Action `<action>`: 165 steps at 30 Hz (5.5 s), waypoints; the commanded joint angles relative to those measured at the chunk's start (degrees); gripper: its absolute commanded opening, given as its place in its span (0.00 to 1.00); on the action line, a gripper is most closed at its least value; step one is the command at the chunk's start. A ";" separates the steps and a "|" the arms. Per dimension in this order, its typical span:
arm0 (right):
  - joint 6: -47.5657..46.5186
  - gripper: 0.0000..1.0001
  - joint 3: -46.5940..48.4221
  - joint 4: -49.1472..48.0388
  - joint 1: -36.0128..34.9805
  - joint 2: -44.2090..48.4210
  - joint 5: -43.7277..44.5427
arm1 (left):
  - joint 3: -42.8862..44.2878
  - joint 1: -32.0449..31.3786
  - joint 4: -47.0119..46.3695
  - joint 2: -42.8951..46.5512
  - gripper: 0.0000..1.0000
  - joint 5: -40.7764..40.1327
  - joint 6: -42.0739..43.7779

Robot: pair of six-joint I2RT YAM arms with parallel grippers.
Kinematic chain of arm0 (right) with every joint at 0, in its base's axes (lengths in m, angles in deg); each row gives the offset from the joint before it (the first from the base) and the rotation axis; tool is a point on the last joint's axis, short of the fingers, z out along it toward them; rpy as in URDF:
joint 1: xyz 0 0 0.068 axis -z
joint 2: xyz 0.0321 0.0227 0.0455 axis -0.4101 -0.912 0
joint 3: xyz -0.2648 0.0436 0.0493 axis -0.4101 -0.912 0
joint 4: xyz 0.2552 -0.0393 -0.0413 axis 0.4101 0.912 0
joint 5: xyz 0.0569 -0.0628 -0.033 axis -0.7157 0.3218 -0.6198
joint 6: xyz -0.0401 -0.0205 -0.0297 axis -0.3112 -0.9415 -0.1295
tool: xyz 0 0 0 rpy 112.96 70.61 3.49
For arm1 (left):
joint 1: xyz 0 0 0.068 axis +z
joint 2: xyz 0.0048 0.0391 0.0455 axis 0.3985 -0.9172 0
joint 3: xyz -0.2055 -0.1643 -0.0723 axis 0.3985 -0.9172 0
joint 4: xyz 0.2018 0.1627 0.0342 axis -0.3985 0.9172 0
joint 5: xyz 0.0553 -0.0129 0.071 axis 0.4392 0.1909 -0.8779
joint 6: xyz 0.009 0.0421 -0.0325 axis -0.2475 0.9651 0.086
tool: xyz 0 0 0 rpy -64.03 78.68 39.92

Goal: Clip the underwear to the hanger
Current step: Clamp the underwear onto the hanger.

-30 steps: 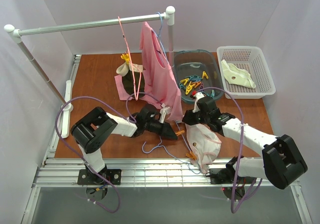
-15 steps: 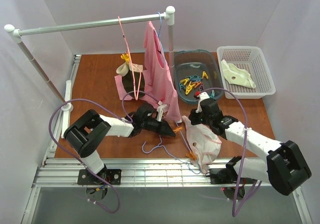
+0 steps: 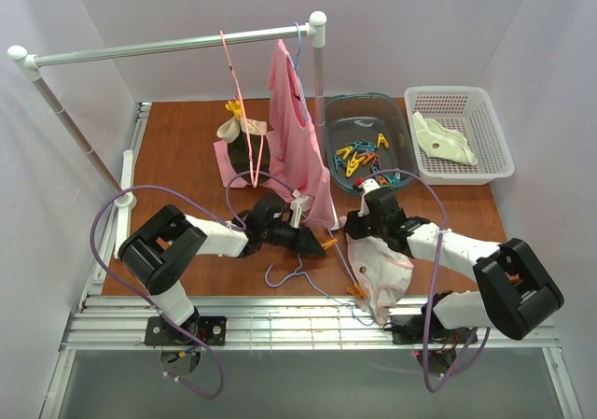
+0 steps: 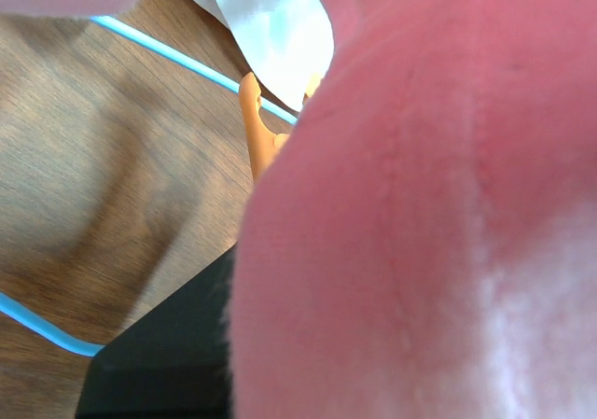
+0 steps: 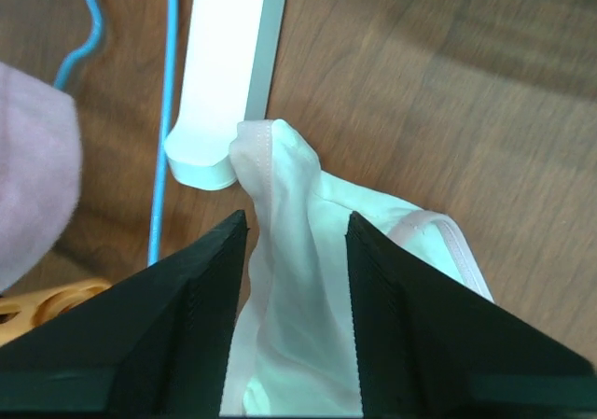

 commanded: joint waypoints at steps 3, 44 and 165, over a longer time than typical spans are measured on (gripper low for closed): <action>-1.28 0.18 1.10 -3.88 -0.72 -4.09 0.04 | -1.03 0.40 -0.92 2.32 0.00 -0.75 0.68; -2.16 0.01 6.46 4.37 -6.26 -1.02 -7.78 | -1.20 1.80 -5.75 -5.42 0.00 2.41 -0.99; -9.98 0.01 13.49 16.51 -0.72 -8.23 -18.33 | -3.40 4.62 -25.88 -12.27 0.00 8.39 -1.34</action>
